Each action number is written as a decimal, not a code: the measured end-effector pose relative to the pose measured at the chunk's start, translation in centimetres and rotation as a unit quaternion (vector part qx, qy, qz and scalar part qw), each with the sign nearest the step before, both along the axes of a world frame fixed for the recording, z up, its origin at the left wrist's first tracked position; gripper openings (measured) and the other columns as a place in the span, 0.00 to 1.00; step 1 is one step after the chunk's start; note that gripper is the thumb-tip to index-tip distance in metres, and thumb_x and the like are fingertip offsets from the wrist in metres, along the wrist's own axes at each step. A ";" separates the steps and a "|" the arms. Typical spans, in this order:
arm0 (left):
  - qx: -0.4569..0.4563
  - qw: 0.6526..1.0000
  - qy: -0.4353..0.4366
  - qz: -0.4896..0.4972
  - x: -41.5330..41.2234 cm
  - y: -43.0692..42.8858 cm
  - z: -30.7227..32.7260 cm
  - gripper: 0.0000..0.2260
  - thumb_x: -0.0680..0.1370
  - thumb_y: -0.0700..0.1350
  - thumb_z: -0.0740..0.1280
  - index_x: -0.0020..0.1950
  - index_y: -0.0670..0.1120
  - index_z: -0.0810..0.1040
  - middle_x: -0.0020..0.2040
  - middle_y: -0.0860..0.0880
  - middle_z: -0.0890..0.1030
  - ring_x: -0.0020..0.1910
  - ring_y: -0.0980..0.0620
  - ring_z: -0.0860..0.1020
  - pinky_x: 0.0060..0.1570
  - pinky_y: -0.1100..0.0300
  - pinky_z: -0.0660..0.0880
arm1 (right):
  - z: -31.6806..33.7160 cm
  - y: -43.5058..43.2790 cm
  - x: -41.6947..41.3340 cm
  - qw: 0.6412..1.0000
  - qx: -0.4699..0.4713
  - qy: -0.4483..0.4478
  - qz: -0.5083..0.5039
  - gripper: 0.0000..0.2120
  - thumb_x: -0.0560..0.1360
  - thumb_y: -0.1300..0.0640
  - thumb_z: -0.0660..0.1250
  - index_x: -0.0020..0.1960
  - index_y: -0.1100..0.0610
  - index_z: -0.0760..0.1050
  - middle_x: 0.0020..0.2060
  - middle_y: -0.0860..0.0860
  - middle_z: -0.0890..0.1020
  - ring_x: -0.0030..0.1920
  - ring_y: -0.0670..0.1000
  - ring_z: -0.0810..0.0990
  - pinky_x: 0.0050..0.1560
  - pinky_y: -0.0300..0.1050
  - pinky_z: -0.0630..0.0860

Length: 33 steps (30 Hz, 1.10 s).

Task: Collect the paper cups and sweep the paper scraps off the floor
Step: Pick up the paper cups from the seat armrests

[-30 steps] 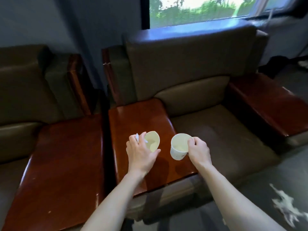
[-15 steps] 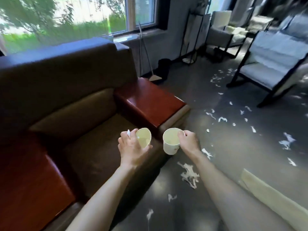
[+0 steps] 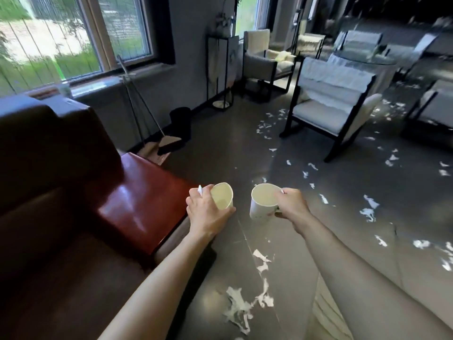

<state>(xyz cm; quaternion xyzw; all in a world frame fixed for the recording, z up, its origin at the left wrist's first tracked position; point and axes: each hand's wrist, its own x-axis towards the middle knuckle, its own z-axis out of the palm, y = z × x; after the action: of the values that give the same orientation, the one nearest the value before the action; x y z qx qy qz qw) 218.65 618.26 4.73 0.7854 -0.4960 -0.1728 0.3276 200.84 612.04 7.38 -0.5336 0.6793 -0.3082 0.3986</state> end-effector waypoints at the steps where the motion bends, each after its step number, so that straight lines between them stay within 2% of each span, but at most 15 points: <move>1: -0.002 1.000 0.003 -0.004 -0.5 -3.2 0.3 0.34 0.69 0.56 0.73 0.71 0.49 0.66 0.63 0.44 0.63 0.61 0.44 0.63 0.63 0.52 0.63 | 0.4 -2.9 -0.5 1.000 -0.001 -0.001 -0.003 0.12 0.76 0.62 0.58 0.46 0.65 0.80 0.38 0.57 0.77 0.40 0.57 0.74 0.49 0.61 0.79; 5: -0.014 1.000 -0.005 -0.018 -2.4 -14.9 2.6 0.35 0.68 0.57 0.74 0.71 0.48 0.65 0.64 0.43 0.63 0.62 0.44 0.63 0.63 0.51 0.64 | 2.6 -13.9 -2.5 1.000 -0.012 0.008 0.007 0.11 0.76 0.60 0.58 0.41 0.62 0.77 0.38 0.58 0.76 0.43 0.59 0.74 0.51 0.60 0.79; 8: -0.024 0.999 -0.018 -0.029 -3.3 -22.5 3.7 0.36 0.67 0.56 0.75 0.71 0.49 0.65 0.65 0.44 0.63 0.62 0.44 0.64 0.63 0.50 0.64 | 3.6 -21.4 -3.9 1.000 -0.017 0.006 0.001 0.13 0.75 0.59 0.58 0.32 0.56 0.71 0.32 0.54 0.74 0.39 0.57 0.74 0.39 0.49 0.74; 10: -0.033 0.999 -0.021 -0.026 -3.3 -27.9 3.9 0.36 0.66 0.56 0.75 0.70 0.49 0.66 0.64 0.43 0.63 0.60 0.43 0.64 0.62 0.49 0.65 | 3.5 -26.8 -4.3 1.000 -0.018 -0.007 -0.003 0.13 0.74 0.58 0.58 0.31 0.55 0.69 0.31 0.53 0.74 0.37 0.56 0.74 0.38 0.45 0.70; 15: -0.029 0.999 -0.044 0.009 -2.4 -42.1 2.5 0.37 0.64 0.56 0.77 0.69 0.49 0.67 0.63 0.43 0.65 0.58 0.44 0.65 0.59 0.50 0.68 | 1.9 -42.4 -2.9 0.999 -0.015 -0.017 0.029 0.11 0.76 0.57 0.59 0.36 0.57 0.74 0.38 0.55 0.77 0.41 0.57 0.75 0.41 0.51 0.73; 17: -0.029 0.998 -0.047 0.028 -1.8 -48.6 2.1 0.38 0.65 0.57 0.77 0.70 0.49 0.67 0.64 0.43 0.65 0.60 0.43 0.65 0.60 0.49 0.67 | 1.3 -49.6 -1.7 0.998 -0.019 -0.024 0.046 0.11 0.76 0.58 0.59 0.44 0.61 0.78 0.42 0.57 0.79 0.45 0.58 0.77 0.48 0.55 0.78; 19: -0.029 0.997 -0.042 0.051 -1.0 -54.7 2.2 0.38 0.65 0.57 0.76 0.71 0.48 0.66 0.64 0.43 0.64 0.60 0.43 0.65 0.60 0.49 0.67 | 1.3 -56.5 -0.2 0.997 -0.021 -0.022 0.067 0.12 0.76 0.57 0.59 0.46 0.63 0.79 0.45 0.58 0.80 0.47 0.58 0.78 0.52 0.57 0.78; 22: -0.043 0.995 -0.020 0.086 0.7 -62.3 3.0 0.37 0.65 0.57 0.77 0.70 0.49 0.67 0.63 0.44 0.65 0.59 0.46 0.64 0.58 0.52 0.66 | 2.1 -66.0 3.0 0.993 -0.029 0.000 0.118 0.12 0.77 0.55 0.59 0.42 0.59 0.77 0.41 0.56 0.79 0.43 0.56 0.77 0.41 0.48 0.75; 23: -0.043 0.994 -0.013 0.098 1.5 -64.3 3.1 0.37 0.65 0.57 0.77 0.70 0.49 0.67 0.62 0.45 0.65 0.58 0.47 0.64 0.57 0.53 0.66 | 2.3 -68.6 4.5 0.991 -0.029 0.012 0.133 0.13 0.77 0.55 0.58 0.42 0.60 0.78 0.40 0.56 0.79 0.42 0.55 0.76 0.39 0.47 0.74; 25: -0.053 0.991 -0.012 0.119 3.5 -68.1 3.1 0.36 0.65 0.58 0.76 0.69 0.50 0.68 0.61 0.45 0.66 0.57 0.48 0.63 0.56 0.54 0.66 | 2.3 -73.2 8.2 0.985 -0.022 0.003 0.168 0.14 0.77 0.55 0.58 0.43 0.62 0.79 0.40 0.58 0.80 0.42 0.55 0.76 0.43 0.52 0.78; 28: -0.061 0.983 -0.008 0.172 8.0 -73.7 2.8 0.34 0.66 0.58 0.75 0.68 0.50 0.69 0.60 0.45 0.66 0.57 0.48 0.63 0.55 0.56 0.65 | 1.7 -79.2 14.4 0.976 -0.020 -0.008 0.218 0.11 0.76 0.55 0.58 0.40 0.57 0.76 0.41 0.54 0.80 0.43 0.54 0.77 0.43 0.49 0.77; 31: -0.058 0.975 0.014 0.213 13.6 -79.7 1.8 0.34 0.68 0.57 0.75 0.70 0.49 0.68 0.61 0.44 0.64 0.60 0.46 0.63 0.58 0.56 0.63 | 0.4 -85.1 20.3 0.963 -0.005 -0.028 0.266 0.07 0.76 0.54 0.61 0.48 0.54 0.77 0.43 0.50 0.79 0.47 0.53 0.78 0.48 0.53 0.80; 33: -0.061 0.974 0.010 0.220 17.8 -84.2 1.1 0.34 0.68 0.57 0.75 0.70 0.49 0.67 0.61 0.44 0.65 0.61 0.45 0.63 0.59 0.55 0.63 | -0.4 -89.4 24.3 0.960 0.006 -0.044 0.277 0.10 0.75 0.53 0.63 0.53 0.55 0.77 0.46 0.51 0.80 0.50 0.54 0.79 0.52 0.56 0.80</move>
<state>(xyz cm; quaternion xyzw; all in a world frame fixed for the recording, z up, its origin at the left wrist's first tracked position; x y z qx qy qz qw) 236.47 534.02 5.82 0.8520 -0.3173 -0.0742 0.4097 225.14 522.64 7.01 -0.6843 0.4886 -0.2051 0.5010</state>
